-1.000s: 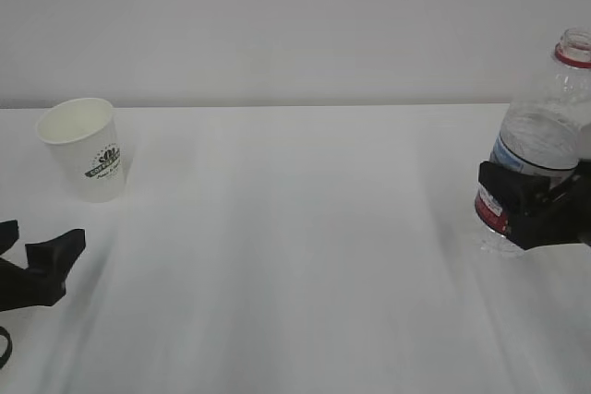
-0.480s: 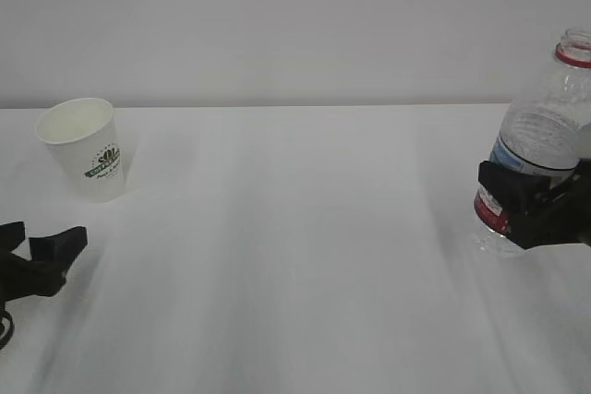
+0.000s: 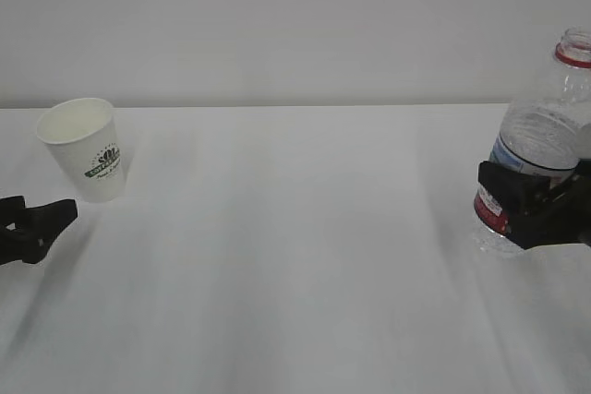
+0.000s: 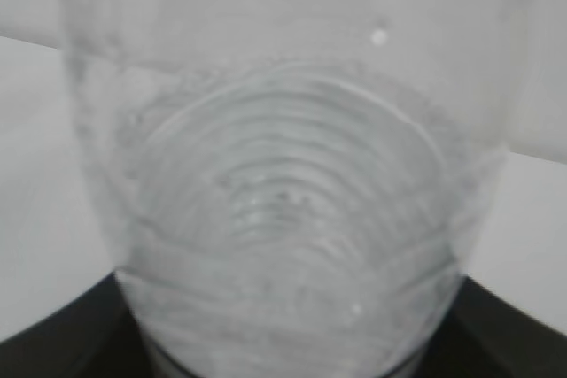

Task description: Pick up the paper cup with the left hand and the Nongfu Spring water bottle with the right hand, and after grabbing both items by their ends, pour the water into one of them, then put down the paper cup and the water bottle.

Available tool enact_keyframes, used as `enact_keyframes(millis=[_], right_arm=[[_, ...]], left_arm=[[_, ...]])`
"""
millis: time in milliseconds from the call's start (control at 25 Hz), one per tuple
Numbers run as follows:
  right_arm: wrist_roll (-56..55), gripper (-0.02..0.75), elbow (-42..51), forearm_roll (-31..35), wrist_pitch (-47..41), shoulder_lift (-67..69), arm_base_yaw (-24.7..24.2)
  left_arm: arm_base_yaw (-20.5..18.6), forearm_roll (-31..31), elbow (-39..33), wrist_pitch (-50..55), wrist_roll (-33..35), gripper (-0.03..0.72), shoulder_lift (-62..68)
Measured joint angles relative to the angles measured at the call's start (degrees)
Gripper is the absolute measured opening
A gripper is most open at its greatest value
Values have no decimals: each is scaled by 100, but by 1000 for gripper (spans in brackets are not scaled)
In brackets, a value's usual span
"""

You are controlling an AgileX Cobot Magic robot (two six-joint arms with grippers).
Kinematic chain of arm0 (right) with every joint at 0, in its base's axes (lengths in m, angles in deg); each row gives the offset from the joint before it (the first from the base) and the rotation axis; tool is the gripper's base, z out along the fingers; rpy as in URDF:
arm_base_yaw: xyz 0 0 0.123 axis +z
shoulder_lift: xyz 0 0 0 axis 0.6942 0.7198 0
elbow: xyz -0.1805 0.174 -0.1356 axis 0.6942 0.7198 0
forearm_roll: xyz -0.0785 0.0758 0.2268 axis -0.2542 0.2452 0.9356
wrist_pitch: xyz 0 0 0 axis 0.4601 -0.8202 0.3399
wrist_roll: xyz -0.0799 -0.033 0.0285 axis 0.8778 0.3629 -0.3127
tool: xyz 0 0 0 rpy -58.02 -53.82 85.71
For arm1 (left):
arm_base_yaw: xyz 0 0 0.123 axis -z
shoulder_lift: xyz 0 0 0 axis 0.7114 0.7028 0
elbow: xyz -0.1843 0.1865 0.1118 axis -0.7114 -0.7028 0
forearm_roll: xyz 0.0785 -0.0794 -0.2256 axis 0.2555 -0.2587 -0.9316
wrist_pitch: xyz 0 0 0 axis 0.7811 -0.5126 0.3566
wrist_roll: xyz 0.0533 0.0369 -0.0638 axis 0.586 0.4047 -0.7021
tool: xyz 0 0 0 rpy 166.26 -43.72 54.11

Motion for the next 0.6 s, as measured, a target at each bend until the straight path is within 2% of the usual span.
enact_keyframes(millis=[600], right_arm=[[0, 504, 0, 0, 0, 0, 0]], left_arm=[[0, 100, 1046, 31, 114, 610, 481]])
